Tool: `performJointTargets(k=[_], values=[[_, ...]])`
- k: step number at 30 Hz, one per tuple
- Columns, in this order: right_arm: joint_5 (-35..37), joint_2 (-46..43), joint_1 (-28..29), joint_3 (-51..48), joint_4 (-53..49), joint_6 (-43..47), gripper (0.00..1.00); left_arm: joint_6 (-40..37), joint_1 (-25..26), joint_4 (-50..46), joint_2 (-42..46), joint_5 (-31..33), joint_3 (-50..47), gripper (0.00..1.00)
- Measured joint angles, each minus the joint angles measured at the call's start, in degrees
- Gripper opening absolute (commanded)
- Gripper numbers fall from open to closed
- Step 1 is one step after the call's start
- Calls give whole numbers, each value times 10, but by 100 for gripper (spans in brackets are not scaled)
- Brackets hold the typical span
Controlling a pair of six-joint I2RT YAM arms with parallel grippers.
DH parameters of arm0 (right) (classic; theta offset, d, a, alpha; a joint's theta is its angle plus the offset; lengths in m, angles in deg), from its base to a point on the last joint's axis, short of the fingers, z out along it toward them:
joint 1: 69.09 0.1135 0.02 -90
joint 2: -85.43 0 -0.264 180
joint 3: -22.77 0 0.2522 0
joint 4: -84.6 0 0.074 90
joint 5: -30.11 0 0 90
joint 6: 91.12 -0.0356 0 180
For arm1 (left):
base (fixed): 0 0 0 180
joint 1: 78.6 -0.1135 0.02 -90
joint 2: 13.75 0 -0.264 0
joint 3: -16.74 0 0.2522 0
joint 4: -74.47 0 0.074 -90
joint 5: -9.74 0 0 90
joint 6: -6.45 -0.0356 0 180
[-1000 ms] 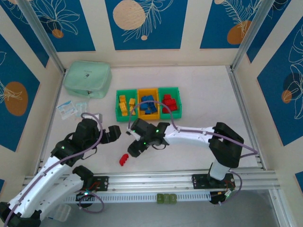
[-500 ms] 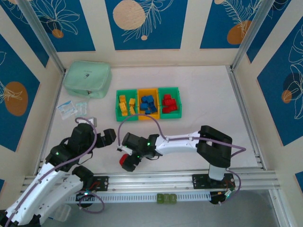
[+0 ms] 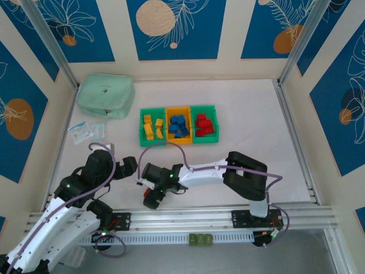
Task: Sort the legos into containers by color
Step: Pick up the lego from the bottom-center of the table.
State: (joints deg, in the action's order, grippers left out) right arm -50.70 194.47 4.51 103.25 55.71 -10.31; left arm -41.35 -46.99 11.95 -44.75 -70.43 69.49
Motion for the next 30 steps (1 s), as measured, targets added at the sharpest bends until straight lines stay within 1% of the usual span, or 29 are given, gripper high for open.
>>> performJointTargets(k=[4, 13, 20, 26, 30], values=[[9, 11, 2, 11, 3, -3, 91, 2, 0, -3, 1, 11, 0, 99], [28, 18, 2, 16, 7, -10, 68, 9, -1, -5, 2, 21, 0, 99], [37, 18, 3, 17, 12, -14, 53, 10, -1, -4, 6, 23, 0, 99], [40, 14, 2, 14, 11, -22, 51, 10, -1, -4, 6, 25, 1, 99], [42, -6, -5, -2, 7, -31, 52, 10, -1, -3, 6, 24, 1, 99]])
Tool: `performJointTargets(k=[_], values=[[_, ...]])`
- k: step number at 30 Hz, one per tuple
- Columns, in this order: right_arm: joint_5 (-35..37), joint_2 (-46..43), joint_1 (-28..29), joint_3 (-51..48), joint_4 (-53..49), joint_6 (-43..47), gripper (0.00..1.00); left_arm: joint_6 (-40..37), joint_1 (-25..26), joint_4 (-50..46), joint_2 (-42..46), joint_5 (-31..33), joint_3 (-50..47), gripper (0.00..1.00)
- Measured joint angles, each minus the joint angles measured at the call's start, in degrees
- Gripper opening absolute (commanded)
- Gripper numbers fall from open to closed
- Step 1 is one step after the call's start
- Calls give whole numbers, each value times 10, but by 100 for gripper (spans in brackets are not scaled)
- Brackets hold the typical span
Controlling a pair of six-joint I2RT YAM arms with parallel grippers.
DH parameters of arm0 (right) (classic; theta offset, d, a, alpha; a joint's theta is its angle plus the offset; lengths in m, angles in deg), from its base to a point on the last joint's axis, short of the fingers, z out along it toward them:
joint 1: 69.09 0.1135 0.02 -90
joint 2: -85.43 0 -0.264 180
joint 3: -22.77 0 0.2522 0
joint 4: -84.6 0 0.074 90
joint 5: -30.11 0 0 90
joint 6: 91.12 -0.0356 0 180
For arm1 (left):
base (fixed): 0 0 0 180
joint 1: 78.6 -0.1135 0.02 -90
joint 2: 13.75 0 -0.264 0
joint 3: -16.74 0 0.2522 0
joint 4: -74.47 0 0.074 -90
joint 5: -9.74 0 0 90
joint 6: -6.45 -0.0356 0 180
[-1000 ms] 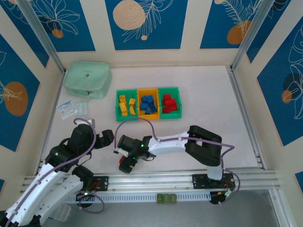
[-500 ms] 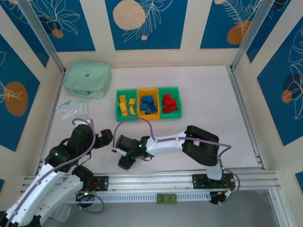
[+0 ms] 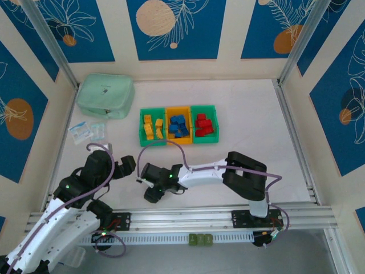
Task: Sort the legos into containers by color
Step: Pick up the lego from the bottom-center of the table, then place the lego in the container.
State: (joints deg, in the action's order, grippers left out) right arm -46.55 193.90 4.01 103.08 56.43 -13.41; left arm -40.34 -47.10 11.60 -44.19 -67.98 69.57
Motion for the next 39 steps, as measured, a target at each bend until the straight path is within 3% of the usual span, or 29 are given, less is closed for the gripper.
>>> performJointTargets(k=[10, 21, 30, 34, 39], values=[[24, -108, -83, -15, -54, -36, 56, -11, 0, 12, -25, -3, 26, 99], [69, -214, -277, -5, -150, -73, 57, -43, 0, 142, -149, -59, 42, 99], [82, -170, -455, 60, -169, -83, 58, -50, 0, 245, -245, -101, 55, 99], [86, -94, -480, 111, -162, -77, 58, -52, 0, 278, -272, -110, 58, 99], [83, -15, -482, 165, -161, -64, 68, -56, 0, 296, -293, -116, 61, 99]])
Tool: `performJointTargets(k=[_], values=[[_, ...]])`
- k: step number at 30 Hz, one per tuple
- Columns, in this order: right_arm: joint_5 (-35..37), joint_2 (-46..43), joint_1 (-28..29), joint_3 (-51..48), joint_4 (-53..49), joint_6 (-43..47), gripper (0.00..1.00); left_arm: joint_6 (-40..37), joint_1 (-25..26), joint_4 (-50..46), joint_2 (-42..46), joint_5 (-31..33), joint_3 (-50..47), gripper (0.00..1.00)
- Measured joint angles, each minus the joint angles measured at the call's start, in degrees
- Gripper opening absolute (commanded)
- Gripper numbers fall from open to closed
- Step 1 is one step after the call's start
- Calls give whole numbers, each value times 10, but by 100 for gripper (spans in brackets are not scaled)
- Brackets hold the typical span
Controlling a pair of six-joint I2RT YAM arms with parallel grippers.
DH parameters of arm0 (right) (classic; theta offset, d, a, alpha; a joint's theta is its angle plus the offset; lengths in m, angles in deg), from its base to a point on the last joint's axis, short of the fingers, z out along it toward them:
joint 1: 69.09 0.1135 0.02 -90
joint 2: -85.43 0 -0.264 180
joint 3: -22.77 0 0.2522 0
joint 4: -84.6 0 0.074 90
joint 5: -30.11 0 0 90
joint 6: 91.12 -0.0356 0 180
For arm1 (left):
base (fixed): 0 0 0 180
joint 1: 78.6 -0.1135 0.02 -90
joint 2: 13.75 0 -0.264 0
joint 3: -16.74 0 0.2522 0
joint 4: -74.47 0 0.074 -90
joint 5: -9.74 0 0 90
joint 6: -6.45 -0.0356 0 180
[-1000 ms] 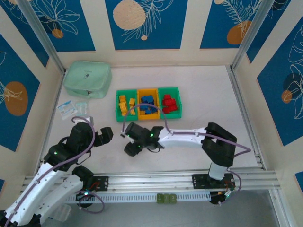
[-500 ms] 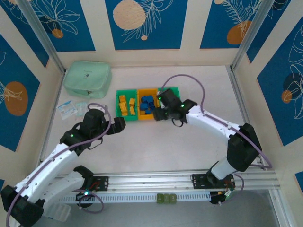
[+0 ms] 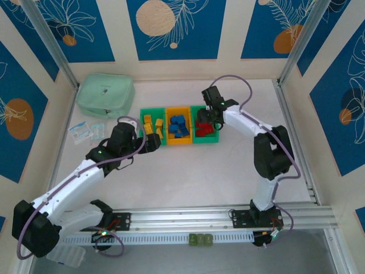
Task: Sort the legos into containers by color
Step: Place the lego in the container, then reset both arms
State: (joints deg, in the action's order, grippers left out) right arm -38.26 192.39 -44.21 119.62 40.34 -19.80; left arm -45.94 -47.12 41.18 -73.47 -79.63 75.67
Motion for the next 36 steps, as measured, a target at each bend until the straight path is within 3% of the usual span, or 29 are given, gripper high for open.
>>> performJointTargets(k=[4, 11, 19, 25, 29, 33, 36], values=[[-2, 29, 0, 35, 0, 11, 80, -2, -2, 7, -3, -2, 5, 99], [0, -1, 0, 27, 9, 27, 100, -7, -10, 7, -3, -2, 5, 99], [34, -183, -18, -116, 68, 23, 99, -37, -58, 5, 13, 35, 5, 99], [117, -310, -74, -280, 134, 11, 99, -105, -130, 27, 38, 160, -18, 99], [164, -353, -130, -420, 214, 16, 99, -171, -165, 114, 38, 264, -103, 99], [147, -352, -173, -544, 329, 35, 99, -249, -191, 245, 10, 284, -214, 99], [104, -331, -193, -576, 393, 48, 99, -306, -200, 367, -54, 275, -266, 99]])
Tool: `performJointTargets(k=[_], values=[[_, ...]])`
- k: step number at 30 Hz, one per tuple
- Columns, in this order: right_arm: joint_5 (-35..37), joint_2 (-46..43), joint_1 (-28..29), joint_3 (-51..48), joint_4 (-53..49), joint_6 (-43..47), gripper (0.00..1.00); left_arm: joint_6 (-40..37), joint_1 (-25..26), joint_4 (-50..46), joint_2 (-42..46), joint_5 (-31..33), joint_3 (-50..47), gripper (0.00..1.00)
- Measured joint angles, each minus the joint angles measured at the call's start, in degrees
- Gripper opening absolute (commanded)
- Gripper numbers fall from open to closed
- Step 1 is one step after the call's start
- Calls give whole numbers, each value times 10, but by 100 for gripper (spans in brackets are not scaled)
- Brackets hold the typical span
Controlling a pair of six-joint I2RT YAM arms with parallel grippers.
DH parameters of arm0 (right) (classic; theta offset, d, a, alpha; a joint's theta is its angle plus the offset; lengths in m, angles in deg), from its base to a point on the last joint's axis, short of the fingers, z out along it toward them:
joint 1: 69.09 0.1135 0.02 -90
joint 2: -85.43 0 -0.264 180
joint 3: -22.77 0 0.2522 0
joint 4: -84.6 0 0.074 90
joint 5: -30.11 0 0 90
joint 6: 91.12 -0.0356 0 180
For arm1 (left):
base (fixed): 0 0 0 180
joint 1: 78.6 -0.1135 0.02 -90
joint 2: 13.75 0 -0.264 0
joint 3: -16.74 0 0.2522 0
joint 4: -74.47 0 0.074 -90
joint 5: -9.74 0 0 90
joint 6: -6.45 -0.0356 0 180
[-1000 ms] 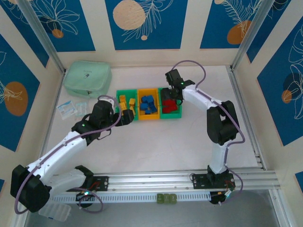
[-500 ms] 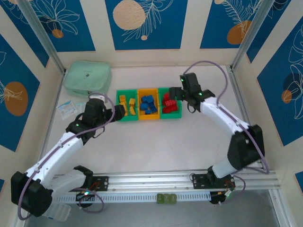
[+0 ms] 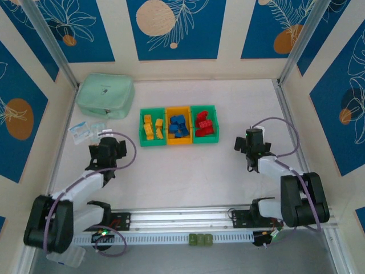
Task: Sort the legos into containers by color
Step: Reset both arms
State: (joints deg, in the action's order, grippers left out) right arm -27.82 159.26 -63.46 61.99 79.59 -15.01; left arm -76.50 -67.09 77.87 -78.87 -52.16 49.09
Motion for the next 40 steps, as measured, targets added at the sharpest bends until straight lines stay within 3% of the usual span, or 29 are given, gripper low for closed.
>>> performJointTargets(k=[10, 18, 40], values=[[-159, 105, -38, -25, 322, 57, 99, -82, -49, 380, -238, -133, -20, 99], [-197, 137, -46, -33, 356, 61, 99, -78, -83, 386, -246, -202, 9, 99], [-219, 137, -46, -33, 369, 65, 99, -87, -83, 372, -246, -249, 18, 99]])
